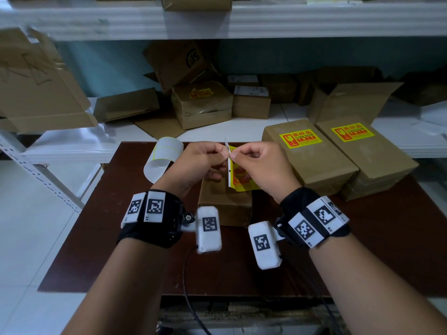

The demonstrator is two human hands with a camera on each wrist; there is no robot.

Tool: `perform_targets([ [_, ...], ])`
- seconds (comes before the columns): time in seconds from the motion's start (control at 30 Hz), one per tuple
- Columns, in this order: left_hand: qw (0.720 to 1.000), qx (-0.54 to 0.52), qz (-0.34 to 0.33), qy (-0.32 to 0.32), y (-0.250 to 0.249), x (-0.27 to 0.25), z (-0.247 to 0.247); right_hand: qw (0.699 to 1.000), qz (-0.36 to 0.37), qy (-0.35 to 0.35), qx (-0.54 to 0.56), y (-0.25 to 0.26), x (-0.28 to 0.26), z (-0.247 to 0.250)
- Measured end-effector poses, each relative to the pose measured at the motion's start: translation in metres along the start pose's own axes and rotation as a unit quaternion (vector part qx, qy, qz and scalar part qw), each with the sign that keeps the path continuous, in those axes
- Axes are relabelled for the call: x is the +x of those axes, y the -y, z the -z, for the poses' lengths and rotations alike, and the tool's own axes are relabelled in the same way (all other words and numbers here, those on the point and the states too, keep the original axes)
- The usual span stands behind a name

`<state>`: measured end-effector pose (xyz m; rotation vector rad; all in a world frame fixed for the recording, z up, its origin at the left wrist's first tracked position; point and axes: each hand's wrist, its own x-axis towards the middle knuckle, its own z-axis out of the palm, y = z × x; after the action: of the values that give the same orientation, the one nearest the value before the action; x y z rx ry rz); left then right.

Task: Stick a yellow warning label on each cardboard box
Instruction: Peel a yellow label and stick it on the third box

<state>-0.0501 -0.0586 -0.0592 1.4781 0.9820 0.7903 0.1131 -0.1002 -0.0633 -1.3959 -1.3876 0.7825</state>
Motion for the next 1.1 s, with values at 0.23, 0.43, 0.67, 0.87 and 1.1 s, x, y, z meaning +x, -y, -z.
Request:
perform_targets([
  [0.23, 1.0, 0.005, 0.01, 0.014, -0.0022, -0.0005, 0.0018, 1.0, -0.014, -0.009, -0.026, -0.0012, 0.0015, -0.0007],
  [0.43, 1.0, 0.002, 0.021, 0.003, -0.0053, -0.0011, -0.0013, 0.998, -0.006, -0.02, -0.064, 0.0006, 0.0008, -0.0007],
  [0.67, 1.0, -0.001, 0.016, -0.01, -0.0041, 0.0017, -0.0006, 0.997, 0.0, -0.018, -0.072, 0.0013, 0.0002, -0.0023],
  [0.87, 1.0, -0.003, 0.01, -0.006, -0.0033, 0.0018, 0.0013, 0.998, -0.013, -0.014, -0.061, 0.0004, 0.0024, -0.0024],
  [1.1, 1.0, 0.002, 0.002, 0.006, -0.0031, 0.0007, 0.0034, 0.998, -0.016, 0.025, -0.05, 0.0036, 0.0009, -0.0004],
])
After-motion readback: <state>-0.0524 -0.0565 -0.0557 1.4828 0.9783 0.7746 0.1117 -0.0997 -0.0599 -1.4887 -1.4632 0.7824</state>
